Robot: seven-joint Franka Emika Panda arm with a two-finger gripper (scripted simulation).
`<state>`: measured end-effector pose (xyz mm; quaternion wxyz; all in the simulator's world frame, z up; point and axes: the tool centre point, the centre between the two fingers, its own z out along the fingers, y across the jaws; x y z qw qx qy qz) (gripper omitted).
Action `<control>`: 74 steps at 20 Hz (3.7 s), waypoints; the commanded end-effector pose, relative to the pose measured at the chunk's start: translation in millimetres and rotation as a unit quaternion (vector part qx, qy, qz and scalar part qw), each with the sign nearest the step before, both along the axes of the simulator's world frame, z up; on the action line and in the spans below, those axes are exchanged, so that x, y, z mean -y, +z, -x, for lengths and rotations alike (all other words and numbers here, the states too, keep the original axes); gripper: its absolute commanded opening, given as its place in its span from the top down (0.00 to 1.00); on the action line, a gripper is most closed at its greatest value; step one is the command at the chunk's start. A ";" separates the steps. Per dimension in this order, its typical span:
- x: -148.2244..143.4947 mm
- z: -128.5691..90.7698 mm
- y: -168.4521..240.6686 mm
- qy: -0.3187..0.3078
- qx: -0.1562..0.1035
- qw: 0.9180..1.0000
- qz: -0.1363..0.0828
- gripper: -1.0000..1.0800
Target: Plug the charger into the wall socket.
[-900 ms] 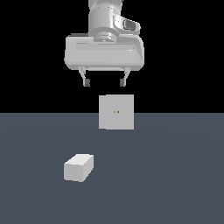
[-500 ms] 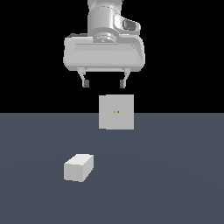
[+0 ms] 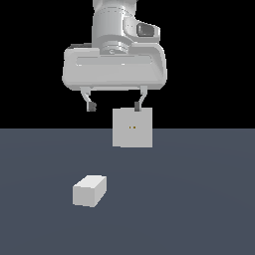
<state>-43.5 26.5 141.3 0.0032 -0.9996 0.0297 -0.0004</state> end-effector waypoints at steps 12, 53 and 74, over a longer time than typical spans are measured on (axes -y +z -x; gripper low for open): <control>-19.5 63.0 -64.4 -0.058 0.005 0.998 0.003 0.04; -25.5 75.0 -129.3 -0.070 0.006 0.998 0.004 1.00; 22.4 14.6 -53.8 -0.039 0.006 0.999 0.004 1.00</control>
